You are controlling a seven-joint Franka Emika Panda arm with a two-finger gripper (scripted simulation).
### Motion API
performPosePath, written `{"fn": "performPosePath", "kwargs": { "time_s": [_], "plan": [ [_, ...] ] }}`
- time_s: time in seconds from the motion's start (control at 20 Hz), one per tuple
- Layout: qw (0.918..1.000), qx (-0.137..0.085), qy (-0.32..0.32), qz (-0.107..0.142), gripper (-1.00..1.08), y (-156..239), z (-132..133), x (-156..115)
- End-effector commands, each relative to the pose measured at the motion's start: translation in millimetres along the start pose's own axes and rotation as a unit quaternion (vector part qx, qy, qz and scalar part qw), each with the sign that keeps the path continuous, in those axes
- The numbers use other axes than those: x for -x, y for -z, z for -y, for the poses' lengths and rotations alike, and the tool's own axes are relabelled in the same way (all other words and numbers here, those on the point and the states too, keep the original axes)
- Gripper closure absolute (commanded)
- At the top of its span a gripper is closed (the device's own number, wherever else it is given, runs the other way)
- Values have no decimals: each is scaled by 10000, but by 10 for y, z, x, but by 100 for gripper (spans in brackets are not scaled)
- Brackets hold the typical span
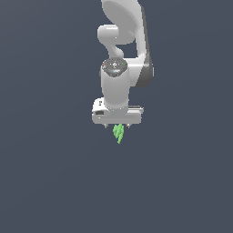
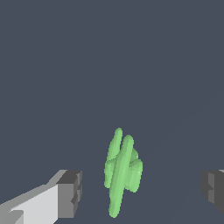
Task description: Pick up the object and move it to a goal position.
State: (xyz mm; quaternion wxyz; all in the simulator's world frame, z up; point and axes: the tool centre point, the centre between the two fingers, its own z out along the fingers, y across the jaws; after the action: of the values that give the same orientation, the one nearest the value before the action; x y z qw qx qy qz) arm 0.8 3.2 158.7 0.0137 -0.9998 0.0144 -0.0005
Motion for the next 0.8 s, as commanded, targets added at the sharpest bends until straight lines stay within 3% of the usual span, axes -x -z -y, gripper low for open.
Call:
{"fn": "performPosePath", "kwargs": {
  "time_s": [0.0, 0.75],
  "plan": [
    [10000, 0, 0, 0, -92, 0, 0, 0],
    [9997, 161, 131, 100, -92, -30, -108, 54]
  ]
}}
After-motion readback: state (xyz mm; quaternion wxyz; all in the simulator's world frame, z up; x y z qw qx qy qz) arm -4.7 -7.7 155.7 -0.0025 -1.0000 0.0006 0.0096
